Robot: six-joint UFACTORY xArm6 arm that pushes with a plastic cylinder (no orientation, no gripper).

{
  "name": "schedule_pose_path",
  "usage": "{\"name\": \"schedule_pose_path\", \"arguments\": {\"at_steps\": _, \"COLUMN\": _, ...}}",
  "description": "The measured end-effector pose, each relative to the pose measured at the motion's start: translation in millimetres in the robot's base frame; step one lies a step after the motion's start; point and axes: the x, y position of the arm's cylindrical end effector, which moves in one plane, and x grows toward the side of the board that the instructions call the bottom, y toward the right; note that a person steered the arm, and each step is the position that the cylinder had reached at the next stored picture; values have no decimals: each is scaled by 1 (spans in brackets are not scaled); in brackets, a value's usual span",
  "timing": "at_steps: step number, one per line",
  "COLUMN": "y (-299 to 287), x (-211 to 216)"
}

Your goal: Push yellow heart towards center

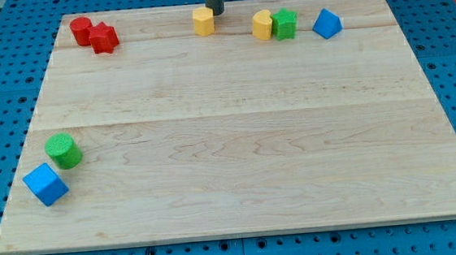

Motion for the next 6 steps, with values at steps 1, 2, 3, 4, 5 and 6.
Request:
{"name": "schedule_pose_path", "arguments": {"at_steps": 1, "y": 8, "x": 2}}
{"name": "schedule_pose_path", "arguments": {"at_steps": 2, "y": 66, "x": 2}}
{"name": "schedule_pose_path", "arguments": {"at_steps": 3, "y": 92, "x": 13}}
{"name": "schedule_pose_path", "arguments": {"at_steps": 4, "y": 56, "x": 40}}
{"name": "schedule_pose_path", "arguments": {"at_steps": 5, "y": 58, "x": 80}}
{"name": "schedule_pose_path", "arguments": {"at_steps": 6, "y": 58, "x": 127}}
